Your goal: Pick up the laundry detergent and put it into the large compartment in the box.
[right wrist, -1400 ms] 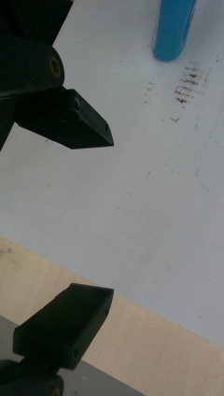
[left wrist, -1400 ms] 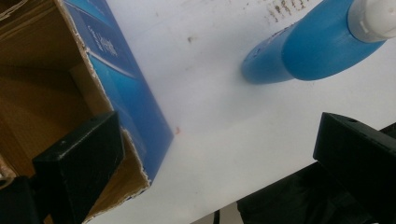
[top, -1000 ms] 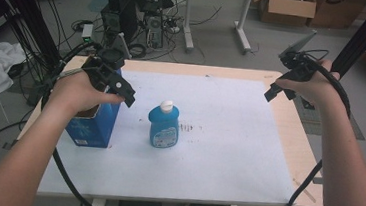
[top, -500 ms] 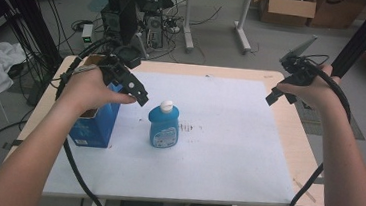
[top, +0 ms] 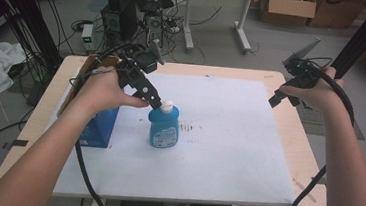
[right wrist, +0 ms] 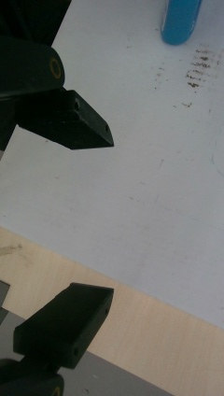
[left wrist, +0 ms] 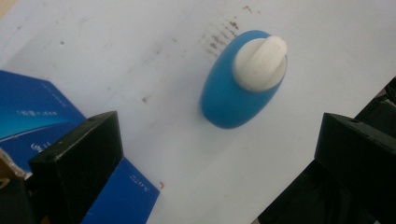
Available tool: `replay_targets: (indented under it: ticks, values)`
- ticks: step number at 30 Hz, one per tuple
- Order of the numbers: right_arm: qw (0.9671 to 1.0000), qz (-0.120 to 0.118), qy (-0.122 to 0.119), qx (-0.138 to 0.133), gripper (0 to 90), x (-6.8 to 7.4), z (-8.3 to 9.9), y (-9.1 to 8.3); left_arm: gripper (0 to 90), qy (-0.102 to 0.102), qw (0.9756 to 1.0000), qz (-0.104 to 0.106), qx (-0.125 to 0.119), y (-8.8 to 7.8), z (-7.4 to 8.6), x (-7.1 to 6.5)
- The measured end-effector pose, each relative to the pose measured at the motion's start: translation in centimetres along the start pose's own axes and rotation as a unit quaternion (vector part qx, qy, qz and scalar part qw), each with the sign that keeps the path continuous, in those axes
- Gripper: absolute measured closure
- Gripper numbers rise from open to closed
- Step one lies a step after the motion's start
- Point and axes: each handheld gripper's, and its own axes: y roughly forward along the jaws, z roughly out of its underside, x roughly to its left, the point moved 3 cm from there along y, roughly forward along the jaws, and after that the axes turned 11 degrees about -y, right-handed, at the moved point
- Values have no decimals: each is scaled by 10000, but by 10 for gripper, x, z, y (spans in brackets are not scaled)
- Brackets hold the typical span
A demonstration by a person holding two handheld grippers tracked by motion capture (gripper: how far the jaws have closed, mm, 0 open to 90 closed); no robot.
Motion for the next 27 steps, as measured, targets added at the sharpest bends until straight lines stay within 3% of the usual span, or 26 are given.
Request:
replay_targets:
  ticks: [9,20,27]
  values:
    - [10000,24,-19,3,231,-1,0,-1,11,284,9995,139,-16,5,-6,-6]
    - [10000,12,-22,12,233,0,-1,1,6,580,9982,144,-38,10,-11,-14]
    - [10000,-14,-39,18,233,-1,0,4,6,753,9970,138,67,23,-14,-18]
